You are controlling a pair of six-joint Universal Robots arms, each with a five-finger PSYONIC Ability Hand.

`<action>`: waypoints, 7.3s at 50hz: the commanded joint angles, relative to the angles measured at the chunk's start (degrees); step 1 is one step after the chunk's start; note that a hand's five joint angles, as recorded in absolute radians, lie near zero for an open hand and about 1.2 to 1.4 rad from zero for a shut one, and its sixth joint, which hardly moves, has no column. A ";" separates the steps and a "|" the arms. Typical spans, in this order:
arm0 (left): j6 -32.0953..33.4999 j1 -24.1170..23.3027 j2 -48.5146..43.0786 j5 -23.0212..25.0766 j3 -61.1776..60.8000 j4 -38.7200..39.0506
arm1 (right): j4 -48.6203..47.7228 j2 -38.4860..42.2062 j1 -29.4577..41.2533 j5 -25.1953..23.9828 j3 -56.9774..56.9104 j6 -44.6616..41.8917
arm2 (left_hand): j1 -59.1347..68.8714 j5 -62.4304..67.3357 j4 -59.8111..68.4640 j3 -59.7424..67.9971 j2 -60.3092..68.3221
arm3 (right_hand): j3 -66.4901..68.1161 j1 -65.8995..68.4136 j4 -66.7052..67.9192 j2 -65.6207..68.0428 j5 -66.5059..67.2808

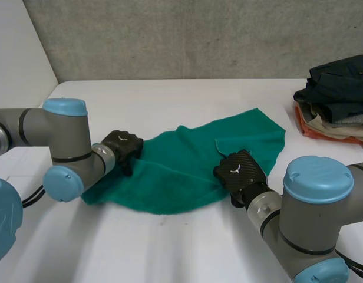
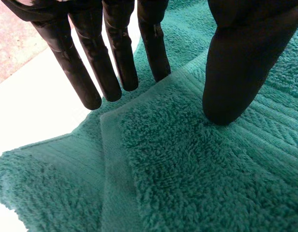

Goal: Fold the laundry.

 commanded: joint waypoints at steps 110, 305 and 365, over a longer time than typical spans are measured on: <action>0.24 6.46 27.22 3.70 -15.63 22.39 | 34.34 6.13 -11.78 2.73 -43.10 -15.39 | 42.32 42.24 42.35 42.03 42.06 | 11.68 16.06 11.37 12.40 12.69; -6.26 10.32 62.78 7.22 -47.58 24.45 | 30.17 -28.12 -21.79 -5.79 -8.04 -19.95 | 42.32 42.24 42.35 42.03 42.06 | 11.68 16.06 11.37 12.40 12.69; -7.14 10.41 51.99 7.39 -52.58 27.95 | 29.05 16.08 -19.60 -11.85 -29.50 -3.87 | 42.32 42.24 42.35 42.03 42.06 | 3.75 8.14 3.44 4.48 4.76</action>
